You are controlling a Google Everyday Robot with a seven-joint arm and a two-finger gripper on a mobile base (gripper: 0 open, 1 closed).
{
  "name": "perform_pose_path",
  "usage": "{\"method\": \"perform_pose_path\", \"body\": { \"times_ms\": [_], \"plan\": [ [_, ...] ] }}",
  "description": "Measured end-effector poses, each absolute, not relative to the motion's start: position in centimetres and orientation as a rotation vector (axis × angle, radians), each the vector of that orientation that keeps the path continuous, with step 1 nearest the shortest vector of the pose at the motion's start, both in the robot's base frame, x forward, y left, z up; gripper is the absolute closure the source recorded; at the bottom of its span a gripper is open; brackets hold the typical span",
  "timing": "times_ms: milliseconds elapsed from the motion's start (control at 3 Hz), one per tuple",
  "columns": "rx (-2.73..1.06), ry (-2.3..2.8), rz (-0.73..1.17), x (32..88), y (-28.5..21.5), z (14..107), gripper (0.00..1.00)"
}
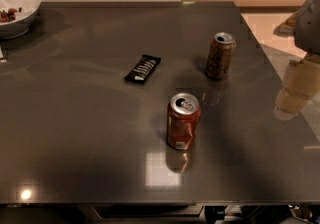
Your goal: Move coke can near rxbar chocolate
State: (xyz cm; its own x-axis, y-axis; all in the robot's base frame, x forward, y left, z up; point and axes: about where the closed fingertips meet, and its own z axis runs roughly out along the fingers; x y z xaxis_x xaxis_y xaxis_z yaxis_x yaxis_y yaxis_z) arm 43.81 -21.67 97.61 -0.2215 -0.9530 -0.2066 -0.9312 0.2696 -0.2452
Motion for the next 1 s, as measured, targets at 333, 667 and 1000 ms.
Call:
{"method": "perform_pose_path", "body": {
  "times_ms": [333,667,1000],
  "plan": [
    [-1.725,2.232,-0.098,43.8,-21.7,97.6,0.00],
    [-1.733,2.208,-0.040,43.7,-20.8,97.3,0.00],
    [-1.770,2.128,0.077,43.0,-18.8,96.1,0.00]
  ]
}}
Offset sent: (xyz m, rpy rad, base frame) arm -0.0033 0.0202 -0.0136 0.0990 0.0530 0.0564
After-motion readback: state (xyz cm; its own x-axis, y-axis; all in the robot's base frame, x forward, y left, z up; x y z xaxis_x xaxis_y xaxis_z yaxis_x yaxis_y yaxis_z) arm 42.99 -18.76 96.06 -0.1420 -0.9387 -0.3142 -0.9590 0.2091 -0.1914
